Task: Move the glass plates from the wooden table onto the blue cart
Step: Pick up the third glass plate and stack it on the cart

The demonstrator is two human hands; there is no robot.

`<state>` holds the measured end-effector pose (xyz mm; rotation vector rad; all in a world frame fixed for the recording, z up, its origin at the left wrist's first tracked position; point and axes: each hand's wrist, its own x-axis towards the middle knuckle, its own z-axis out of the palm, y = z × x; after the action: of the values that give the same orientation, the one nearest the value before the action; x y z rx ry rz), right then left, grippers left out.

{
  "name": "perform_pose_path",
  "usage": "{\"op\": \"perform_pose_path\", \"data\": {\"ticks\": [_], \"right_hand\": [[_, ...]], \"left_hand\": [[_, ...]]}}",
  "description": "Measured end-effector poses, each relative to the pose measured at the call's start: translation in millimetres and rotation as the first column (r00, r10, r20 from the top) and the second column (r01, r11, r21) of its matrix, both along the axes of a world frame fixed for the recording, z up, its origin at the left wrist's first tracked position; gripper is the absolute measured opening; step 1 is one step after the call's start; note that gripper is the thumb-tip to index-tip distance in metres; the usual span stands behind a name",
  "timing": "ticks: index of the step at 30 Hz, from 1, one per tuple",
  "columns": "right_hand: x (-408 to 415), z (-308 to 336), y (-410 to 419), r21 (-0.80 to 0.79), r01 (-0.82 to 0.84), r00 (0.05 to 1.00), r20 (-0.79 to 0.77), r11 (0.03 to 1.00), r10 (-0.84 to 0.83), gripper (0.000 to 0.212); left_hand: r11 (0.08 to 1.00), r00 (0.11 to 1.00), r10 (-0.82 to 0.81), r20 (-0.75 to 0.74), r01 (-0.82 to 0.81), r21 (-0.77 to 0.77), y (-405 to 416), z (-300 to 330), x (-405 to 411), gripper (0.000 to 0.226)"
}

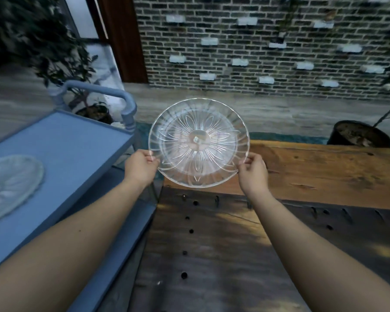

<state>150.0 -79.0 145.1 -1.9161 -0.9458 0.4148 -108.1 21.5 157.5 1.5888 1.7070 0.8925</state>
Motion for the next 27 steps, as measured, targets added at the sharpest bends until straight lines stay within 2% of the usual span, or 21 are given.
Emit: {"op": "perform_pose_path", "data": {"ticks": [8, 15, 24, 27], "right_hand": [[-58, 0, 52, 0.061, -0.170, 0.984, -0.039, 0.984, 0.173, 0.024], [-164, 1, 93, 0.072, -0.376, 0.924, -0.048, 0.924, 0.380, 0.025], [-307, -9, 139, 0.036, -0.511, 0.857, -0.048, 0.859, 0.512, 0.022], [-353, -15, 155, 0.017, -0.532, 0.845, -0.055, 0.847, 0.532, 0.020]], "left_hand": [[0.976, 0.976, 0.219, -0.015, -0.219, 0.020, -9, 15, -70, 0.028], [0.908, 0.906, 0.420, -0.050, -0.419, 0.023, -20, 20, -177, 0.029], [0.843, 0.841, 0.538, 0.052, -0.538, -0.025, -7, 4, -319, 0.024], [0.833, 0.833, 0.553, 0.038, -0.552, -0.030, 1, -4, -367, 0.027]]}}
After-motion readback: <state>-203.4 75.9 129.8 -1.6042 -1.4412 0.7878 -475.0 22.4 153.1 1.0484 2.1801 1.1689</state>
